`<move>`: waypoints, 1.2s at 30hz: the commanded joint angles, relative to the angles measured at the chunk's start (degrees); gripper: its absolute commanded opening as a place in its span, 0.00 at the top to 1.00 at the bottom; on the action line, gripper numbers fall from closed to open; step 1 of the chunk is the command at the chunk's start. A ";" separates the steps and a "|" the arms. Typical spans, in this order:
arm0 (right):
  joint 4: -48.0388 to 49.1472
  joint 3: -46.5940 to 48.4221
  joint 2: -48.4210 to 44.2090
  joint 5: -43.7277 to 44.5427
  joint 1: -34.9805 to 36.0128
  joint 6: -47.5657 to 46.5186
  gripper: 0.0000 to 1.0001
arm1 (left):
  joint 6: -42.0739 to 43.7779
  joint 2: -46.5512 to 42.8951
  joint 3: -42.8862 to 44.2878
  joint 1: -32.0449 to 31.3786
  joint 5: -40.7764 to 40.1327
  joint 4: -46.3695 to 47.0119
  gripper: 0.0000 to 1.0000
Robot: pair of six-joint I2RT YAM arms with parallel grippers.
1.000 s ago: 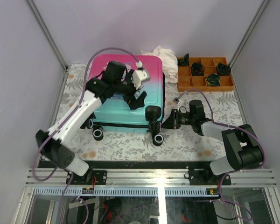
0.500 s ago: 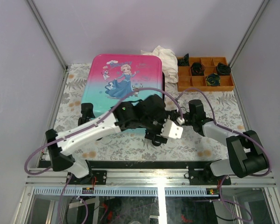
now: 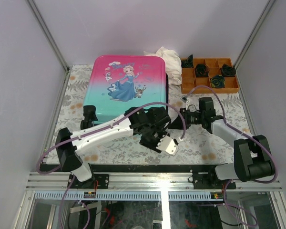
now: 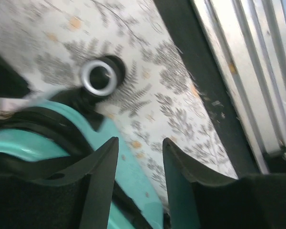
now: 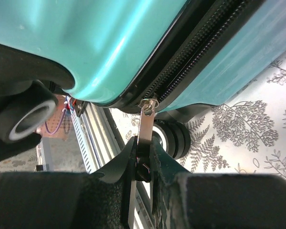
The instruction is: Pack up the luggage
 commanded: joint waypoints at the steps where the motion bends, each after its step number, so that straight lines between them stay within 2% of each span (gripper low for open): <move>1: -0.34 7.42 0.58 -3.85 -4.33 -2.79 1.00 | 0.61 -3.96 -6.38 1.03 -0.67 -5.01 0.60; 8: 1.73 13.75 6.82 -3.77 -5.63 -1.25 1.00 | 0.07 -6.50 -10.66 1.14 0.68 -5.27 0.61; 9: 1.84 14.05 7.30 -3.76 -5.63 -1.01 1.00 | -0.77 -8.04 -10.51 1.21 2.02 -3.63 0.58; 10: 2.56 13.88 7.62 -3.98 -5.63 -0.52 1.00 | -1.61 -9.91 -10.45 1.25 3.48 -1.59 0.49; 12: 3.89 12.94 7.85 -4.39 -5.64 0.77 1.00 | -1.97 -12.86 -9.67 1.04 5.36 0.66 0.37; 14: 4.42 11.97 7.98 -4.55 -5.63 0.98 1.00 | 1.77 -14.62 -7.58 0.90 5.33 -0.77 0.26; 16: 4.37 11.32 7.82 -4.48 -5.63 0.79 1.00 | 5.29 -16.61 -6.69 0.97 1.68 1.26 0.12; 18: 4.85 10.84 7.66 -4.47 -5.68 0.95 1.00 | 11.40 -18.62 -7.72 0.89 -3.11 5.59 0.02; 19: 5.36 10.55 7.58 -4.47 -5.65 1.27 1.00 | 14.84 -19.61 -8.76 0.93 -4.49 7.87 0.00; 24: 6.01 10.07 7.36 -4.52 -5.66 2.16 1.00 | 32.06 -19.45 -13.20 1.65 -8.91 18.83 0.00; 32: 6.66 10.39 7.69 -4.73 -5.63 3.07 1.00 | 47.81 -11.88 -12.43 5.30 -7.08 27.79 0.00; 36: 7.47 10.10 8.12 -4.97 -5.68 3.50 1.00 | 52.14 -8.54 -11.39 6.41 -7.15 28.29 0.00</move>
